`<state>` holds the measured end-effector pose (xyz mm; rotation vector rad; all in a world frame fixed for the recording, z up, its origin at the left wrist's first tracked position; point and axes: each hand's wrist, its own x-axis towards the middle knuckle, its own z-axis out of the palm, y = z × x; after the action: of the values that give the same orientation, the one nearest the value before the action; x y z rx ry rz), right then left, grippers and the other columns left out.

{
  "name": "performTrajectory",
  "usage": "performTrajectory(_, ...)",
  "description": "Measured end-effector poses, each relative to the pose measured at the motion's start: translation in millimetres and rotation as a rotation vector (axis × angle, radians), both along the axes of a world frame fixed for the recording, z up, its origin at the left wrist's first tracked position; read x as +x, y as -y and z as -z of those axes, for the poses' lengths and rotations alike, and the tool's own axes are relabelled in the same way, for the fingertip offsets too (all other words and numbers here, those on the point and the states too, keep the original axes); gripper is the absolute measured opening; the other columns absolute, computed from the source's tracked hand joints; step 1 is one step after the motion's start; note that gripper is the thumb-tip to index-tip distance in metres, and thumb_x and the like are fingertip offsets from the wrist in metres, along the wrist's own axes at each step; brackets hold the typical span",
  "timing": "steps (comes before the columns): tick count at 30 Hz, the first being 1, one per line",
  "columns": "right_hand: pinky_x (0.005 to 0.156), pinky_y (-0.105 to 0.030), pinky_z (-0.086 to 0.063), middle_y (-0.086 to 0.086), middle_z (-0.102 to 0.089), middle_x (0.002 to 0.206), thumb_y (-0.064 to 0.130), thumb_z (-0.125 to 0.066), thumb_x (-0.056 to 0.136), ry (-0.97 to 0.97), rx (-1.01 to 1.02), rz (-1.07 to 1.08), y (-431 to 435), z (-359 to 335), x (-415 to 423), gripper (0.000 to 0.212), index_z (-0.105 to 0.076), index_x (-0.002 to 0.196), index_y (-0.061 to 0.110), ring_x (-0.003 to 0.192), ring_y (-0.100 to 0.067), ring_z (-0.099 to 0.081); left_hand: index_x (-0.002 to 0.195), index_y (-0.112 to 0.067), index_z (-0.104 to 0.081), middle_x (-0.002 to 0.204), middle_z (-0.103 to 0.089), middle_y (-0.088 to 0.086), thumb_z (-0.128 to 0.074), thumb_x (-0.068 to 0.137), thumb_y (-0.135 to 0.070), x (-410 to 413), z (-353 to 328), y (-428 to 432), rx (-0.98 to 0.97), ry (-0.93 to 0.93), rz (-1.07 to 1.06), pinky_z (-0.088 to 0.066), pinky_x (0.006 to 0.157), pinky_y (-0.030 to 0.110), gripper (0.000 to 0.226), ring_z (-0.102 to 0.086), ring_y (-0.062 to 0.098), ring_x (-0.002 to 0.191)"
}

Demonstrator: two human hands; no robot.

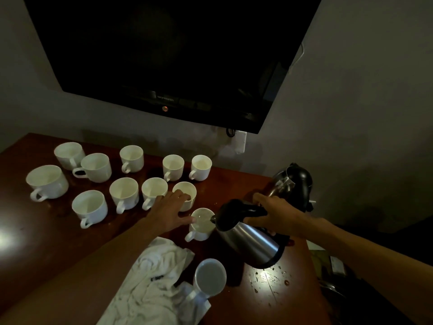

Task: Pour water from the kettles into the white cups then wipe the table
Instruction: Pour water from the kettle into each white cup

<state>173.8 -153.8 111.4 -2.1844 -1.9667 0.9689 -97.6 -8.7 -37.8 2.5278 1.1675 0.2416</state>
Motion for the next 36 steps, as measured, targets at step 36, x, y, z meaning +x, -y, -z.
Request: performTrajectory(36,0.049,-0.014,-0.047,0.004,-0.062,0.074,0.033,-0.068,0.095,-0.088,0.046,0.087,8,6,4,0.03,-0.049,0.112,0.017,0.047,0.003,-0.059,0.136,-0.023,-0.053,0.132,-0.053,0.003,-0.031,0.06,-0.088,-1,-10,-3,0.033,-0.062,-0.017,-0.041,0.094,0.045,0.102,-0.052,0.025,0.118)
